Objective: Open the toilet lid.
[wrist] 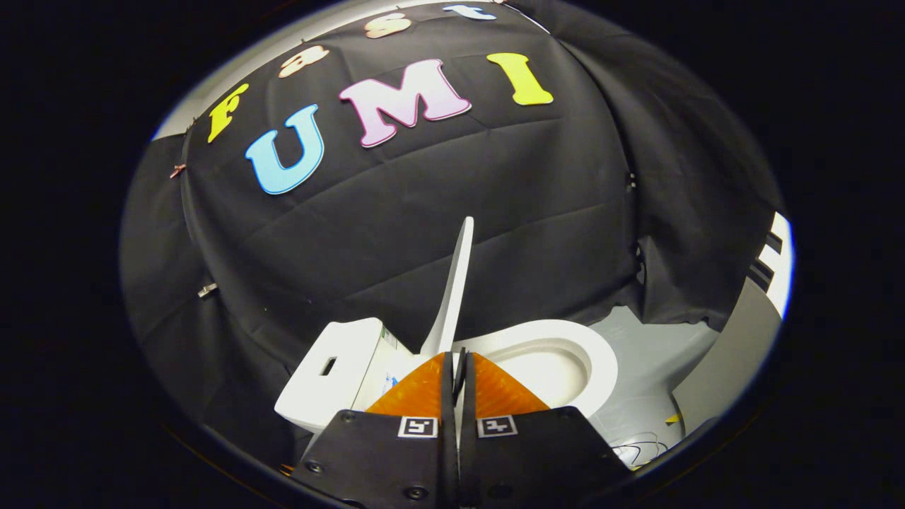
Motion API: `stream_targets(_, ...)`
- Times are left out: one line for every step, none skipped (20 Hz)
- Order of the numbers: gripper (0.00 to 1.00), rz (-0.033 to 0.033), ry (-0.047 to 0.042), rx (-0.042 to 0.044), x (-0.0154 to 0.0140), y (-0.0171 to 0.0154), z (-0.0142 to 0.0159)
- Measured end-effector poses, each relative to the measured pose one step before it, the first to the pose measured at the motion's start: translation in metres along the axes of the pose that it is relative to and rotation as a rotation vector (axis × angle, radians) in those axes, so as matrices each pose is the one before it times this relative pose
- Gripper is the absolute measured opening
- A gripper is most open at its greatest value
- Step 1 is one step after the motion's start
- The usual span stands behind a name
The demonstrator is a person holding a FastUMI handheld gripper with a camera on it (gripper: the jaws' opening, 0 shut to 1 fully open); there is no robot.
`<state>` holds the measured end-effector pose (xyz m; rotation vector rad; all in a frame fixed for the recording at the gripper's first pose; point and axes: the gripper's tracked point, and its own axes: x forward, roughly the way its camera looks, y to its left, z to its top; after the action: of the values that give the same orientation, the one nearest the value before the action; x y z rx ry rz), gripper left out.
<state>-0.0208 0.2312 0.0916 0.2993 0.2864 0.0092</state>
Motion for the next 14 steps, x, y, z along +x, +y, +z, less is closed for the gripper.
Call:
stream_targets(0.06,-0.00142,-0.00742,-0.01975,-0.00133,0.0126,0.00186)
stream_targets(0.06,0.0011,-0.00725,-0.01981,-0.00066,0.01252,0.00127)
stream_targets(0.06,0.00106,-0.00465,-0.01838,-0.00008,0.01443,0.00197)
stream_targets(0.06,-0.00598,-0.0019,-0.02392,-0.00091,0.01247,-0.00058)
stream_targets(0.06,-0.00975,-0.0046,-0.02489,-0.00196,0.01229,0.00068)
stream_targets(0.06,-0.0132,-0.00425,-0.03083,-0.00337,0.01123,-0.00064)
stream_targets(0.06,-0.01226,-0.0043,-0.01962,0.00024,0.01264,0.00096)
stream_targets(0.06,-0.0114,-0.00373,-0.01293,-0.00066,0.01119,-0.00023)
stream_targets(0.06,-0.00885,-0.00283,-0.00644,0.00025,0.01113,0.0022)
stream_targets(0.06,-0.00824,-0.00147,-0.00495,-0.00044,0.01065,-0.00061)
stream_targets(0.06,-0.00826,-0.00658,-0.0088,-0.0005,0.01034,0.00096)
stream_targets(0.06,-0.00934,0.00039,-0.00883,0.00033,0.01029,-0.00128)
stream_targets(0.06,-0.00237,-0.00688,-0.01744,-0.00051,0.01256,-0.00068)
stream_targets(0.06,0.00292,-0.00547,-0.01454,-0.00151,0.01329,-0.00038)
